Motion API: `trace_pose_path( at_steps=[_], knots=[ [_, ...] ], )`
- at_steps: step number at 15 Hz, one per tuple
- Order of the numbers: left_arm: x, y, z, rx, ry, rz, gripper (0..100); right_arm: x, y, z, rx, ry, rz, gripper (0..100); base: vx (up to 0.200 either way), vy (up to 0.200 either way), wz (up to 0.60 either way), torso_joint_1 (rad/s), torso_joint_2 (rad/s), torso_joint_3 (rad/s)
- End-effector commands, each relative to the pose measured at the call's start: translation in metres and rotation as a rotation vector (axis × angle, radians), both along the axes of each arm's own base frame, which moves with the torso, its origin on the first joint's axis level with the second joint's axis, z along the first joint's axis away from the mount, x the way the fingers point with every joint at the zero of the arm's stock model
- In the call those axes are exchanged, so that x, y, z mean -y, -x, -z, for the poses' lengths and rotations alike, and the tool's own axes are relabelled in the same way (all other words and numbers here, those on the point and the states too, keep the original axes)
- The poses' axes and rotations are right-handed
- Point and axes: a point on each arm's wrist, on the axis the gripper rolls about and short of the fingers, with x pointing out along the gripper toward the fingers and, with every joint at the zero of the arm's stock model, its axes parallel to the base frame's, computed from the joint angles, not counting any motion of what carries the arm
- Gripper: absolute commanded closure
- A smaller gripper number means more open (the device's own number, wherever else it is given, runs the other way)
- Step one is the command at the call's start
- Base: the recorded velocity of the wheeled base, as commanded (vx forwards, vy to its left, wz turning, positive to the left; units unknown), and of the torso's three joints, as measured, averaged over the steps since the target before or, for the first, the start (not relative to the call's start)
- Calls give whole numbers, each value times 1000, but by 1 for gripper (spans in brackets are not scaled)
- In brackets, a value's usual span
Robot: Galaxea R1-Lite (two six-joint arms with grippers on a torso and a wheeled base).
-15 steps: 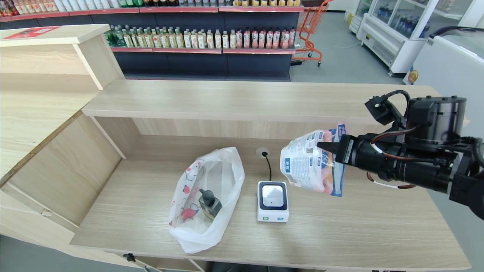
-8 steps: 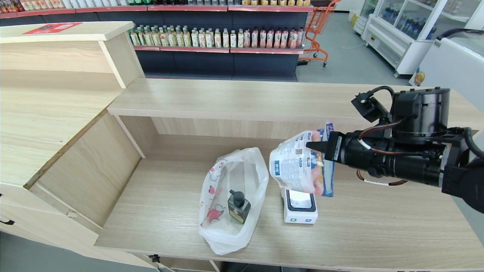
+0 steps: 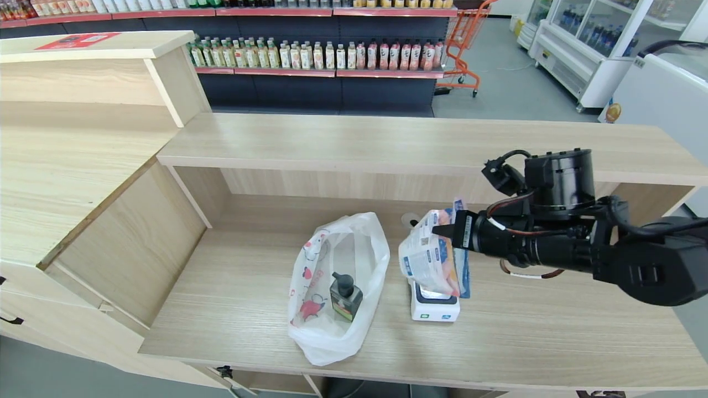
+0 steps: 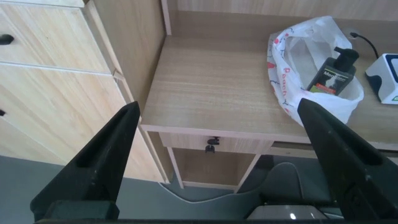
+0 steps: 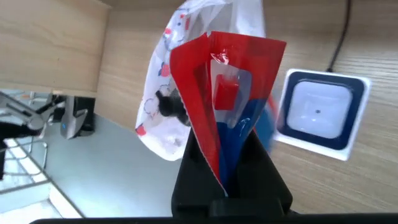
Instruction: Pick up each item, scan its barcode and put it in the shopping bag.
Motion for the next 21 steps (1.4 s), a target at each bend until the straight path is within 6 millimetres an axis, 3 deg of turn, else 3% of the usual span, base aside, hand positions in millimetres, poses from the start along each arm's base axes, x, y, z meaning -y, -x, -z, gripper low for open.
trace_pose_path(
  at_steps=[1,5,8,14,18,21],
  knots=[
    [0,0,0,-1,0,0,0,-5,-10,12,-10,-8,-24,100,0,0,0,0,0,0],
    [0,0,0,-1,0,0,0,-8,-15,17,-45,-92,-60,100,0,0,0,0,0,0],
    [0,0,0,1,0,0,0,-1,-5,18,-99,-112,-58,100,0,0,0,0,0,0],
    [0,0,0,-1,0,0,0,48,-8,28,-33,77,-6,100,0,0,0,0,0,0],
    [0,0,0,-1,0,0,0,41,-23,27,-19,51,-44,100,0,0,0,0,0,0],
    [0,0,0,-1,0,0,0,21,-55,40,-21,44,-91,100,0,0,0,0,0,0]
  ],
)
